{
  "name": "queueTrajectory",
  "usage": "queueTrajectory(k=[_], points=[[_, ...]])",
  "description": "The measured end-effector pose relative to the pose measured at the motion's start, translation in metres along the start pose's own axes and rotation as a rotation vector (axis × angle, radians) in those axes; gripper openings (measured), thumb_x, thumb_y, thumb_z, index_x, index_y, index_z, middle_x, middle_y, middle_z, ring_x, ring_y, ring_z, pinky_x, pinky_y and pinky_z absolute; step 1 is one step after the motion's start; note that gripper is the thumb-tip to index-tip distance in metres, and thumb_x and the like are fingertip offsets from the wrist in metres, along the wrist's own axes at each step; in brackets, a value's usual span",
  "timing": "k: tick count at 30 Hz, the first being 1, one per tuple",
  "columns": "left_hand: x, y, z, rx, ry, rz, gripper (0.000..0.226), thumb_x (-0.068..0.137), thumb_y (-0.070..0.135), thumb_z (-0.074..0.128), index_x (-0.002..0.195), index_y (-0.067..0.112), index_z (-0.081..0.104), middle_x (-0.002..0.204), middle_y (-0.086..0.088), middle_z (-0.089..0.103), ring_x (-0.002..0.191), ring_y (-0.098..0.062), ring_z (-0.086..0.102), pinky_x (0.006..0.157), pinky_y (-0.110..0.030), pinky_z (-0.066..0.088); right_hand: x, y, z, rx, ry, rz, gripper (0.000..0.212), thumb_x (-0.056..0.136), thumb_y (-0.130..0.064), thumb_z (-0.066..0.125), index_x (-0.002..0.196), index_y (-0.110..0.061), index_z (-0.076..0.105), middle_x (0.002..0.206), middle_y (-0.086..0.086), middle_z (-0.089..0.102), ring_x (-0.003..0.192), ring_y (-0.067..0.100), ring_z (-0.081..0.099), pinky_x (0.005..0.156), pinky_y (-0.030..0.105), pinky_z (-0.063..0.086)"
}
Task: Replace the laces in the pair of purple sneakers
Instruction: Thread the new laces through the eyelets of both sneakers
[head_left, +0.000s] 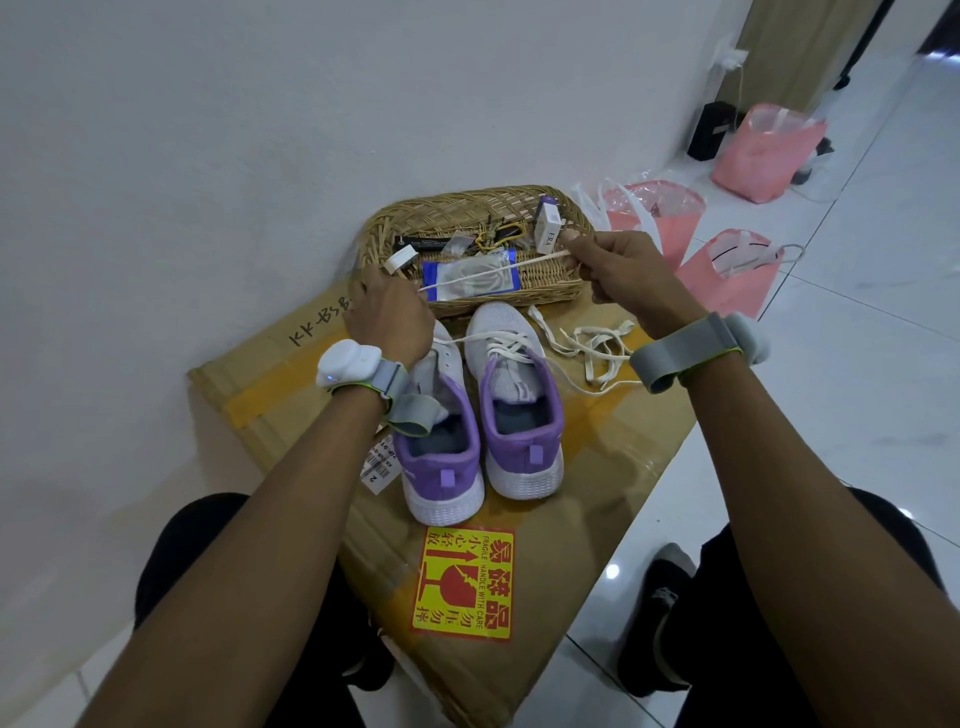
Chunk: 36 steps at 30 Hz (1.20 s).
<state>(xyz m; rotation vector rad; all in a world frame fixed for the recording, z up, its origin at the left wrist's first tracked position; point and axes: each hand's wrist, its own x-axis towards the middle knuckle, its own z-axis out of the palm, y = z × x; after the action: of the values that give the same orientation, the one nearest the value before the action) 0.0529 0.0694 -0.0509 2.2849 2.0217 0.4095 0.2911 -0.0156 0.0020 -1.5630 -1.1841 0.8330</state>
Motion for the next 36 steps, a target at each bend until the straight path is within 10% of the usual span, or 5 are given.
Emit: queueTrajectory(k=[9, 16, 23, 31, 36], points=[[-0.002, -0.003, 0.005, -0.137, -0.12, 0.09, 0.031, 0.1, 0.026, 0.05, 0.095, 0.005, 0.072, 0.106, -0.02, 0.067, 0.099, -0.038, 0.061, 0.071, -0.035, 0.04, 0.002, 0.005, -0.002, 0.148, 0.334, 0.065, 0.03, 0.093, -0.037, 0.063, 0.072, -0.016, 0.058, 0.063, -0.003, 0.05, 0.05, 0.009, 0.045, 0.049, 0.024, 0.047], [-0.02, 0.025, -0.012, -0.723, -0.172, 0.329, 0.044, 0.093, 0.022, 0.069, 0.131, 0.024, 0.047, 0.101, 0.002, 0.068, 0.081, -0.007, 0.07, 0.07, -0.018, 0.052, -0.003, 0.004, 0.002, 0.27, 0.381, -0.091, 0.027, 0.082, -0.019, 0.078, 0.08, -0.006, 0.055, 0.071, 0.006, 0.067, 0.055, 0.009, 0.065, 0.047, 0.022, 0.05], [-0.023, 0.021, -0.018, -0.494, -0.574, 0.355, 0.042, 0.082, 0.055, 0.074, 0.089, 0.014, 0.067, 0.078, -0.004, 0.075, 0.068, -0.025, 0.071, 0.073, -0.041, 0.06, -0.002, 0.011, 0.001, 0.061, 0.331, -0.198, 0.024, 0.078, -0.031, 0.081, 0.081, -0.009, 0.072, 0.068, 0.002, 0.073, 0.046, 0.016, 0.061, 0.048, 0.023, 0.049], [-0.023, 0.014, -0.021, -0.77, -0.757, 0.094, 0.021, 0.087, 0.004, 0.071, 0.1, -0.013, 0.07, 0.102, -0.026, 0.072, 0.07, -0.022, 0.07, 0.061, -0.022, 0.058, -0.003, 0.014, 0.019, -0.524, -0.253, -0.331, 0.019, 0.089, -0.03, 0.069, 0.092, -0.013, 0.078, 0.077, -0.002, 0.073, 0.066, 0.008, 0.063, 0.064, 0.022, 0.048], [-0.022, 0.013, -0.016, -0.926, -0.742, 0.019, 0.013, 0.087, -0.005, 0.069, 0.097, -0.013, 0.072, 0.098, -0.01, 0.076, 0.068, -0.015, 0.072, 0.061, -0.022, 0.058, -0.007, 0.013, 0.034, -0.721, -0.499, -0.299, 0.015, 0.09, -0.026, 0.069, 0.098, -0.017, 0.078, 0.087, -0.001, 0.074, 0.074, 0.011, 0.062, 0.062, 0.017, 0.043]])
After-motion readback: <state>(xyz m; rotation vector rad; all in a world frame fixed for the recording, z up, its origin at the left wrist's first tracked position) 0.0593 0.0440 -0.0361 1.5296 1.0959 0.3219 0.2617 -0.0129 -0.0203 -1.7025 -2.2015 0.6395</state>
